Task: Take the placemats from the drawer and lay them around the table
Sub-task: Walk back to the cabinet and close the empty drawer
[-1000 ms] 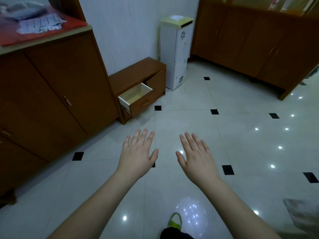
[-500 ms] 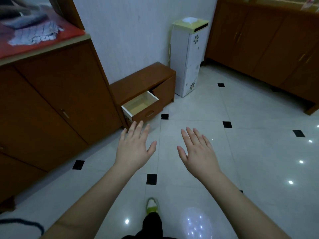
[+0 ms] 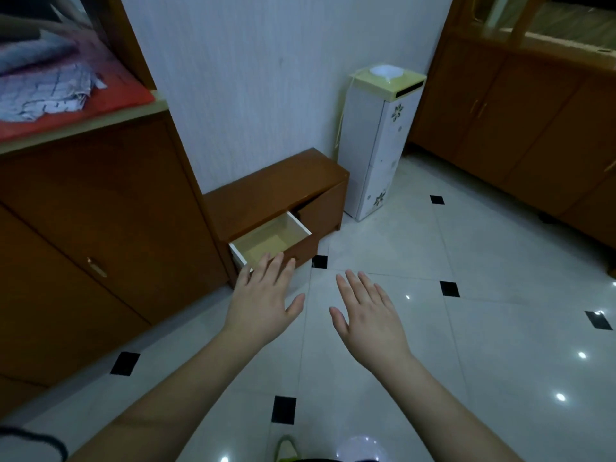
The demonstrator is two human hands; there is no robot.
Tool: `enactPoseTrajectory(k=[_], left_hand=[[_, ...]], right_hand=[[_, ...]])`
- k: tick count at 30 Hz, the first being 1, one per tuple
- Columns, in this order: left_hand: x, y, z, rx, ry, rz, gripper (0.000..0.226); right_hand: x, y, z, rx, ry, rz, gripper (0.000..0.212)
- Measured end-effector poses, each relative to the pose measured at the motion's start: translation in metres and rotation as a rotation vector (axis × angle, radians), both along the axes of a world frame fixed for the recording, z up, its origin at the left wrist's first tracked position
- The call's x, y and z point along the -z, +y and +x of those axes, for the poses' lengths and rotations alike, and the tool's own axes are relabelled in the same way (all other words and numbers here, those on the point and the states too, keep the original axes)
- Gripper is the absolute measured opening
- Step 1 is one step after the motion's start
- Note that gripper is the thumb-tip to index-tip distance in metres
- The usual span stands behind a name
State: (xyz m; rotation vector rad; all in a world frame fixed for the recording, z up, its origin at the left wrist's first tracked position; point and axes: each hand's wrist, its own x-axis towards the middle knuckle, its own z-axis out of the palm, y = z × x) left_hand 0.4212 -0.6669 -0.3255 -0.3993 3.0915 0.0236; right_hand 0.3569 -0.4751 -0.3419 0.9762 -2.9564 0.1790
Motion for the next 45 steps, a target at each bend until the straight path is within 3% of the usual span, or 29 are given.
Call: enactPoseTrajectory(k=[11,15,21,26,32,45], left_hand=[[0.035,-0.026,-0.141,-0.003,-0.068,0.038,0.071],[0.049,-0.020,-0.184,-0.061,-0.112,0.058,0.079],[0.064,-0.042,-0.226,-0.222,-0.042,-0.001,0.064],[0.092,-0.074,-0.234,-0.324,-0.084,-0.005,0.066],[0.132,-0.125,-0.250,-0.344,-0.045,0.036,0.065],[0.204,-0.194,-0.286,-0.353,-0.142,0.139,0.069]], right_hand=[[0.038,-0.038,-0.162,-0.102,-0.011,-0.011,0.062],[0.046,-0.051,-0.226,-0.201,-0.055,-0.012,0.063],[0.056,-0.085,-0.302,-0.363,-0.066,-0.021,0.062],[0.065,-0.134,-0.351,-0.397,-0.106,-0.091,0.066],[0.099,-0.193,-0.370,-0.476,-0.146,0.010,0.062],[0.180,-0.269,-0.390,-0.505,-0.245,0.158,0.068]])
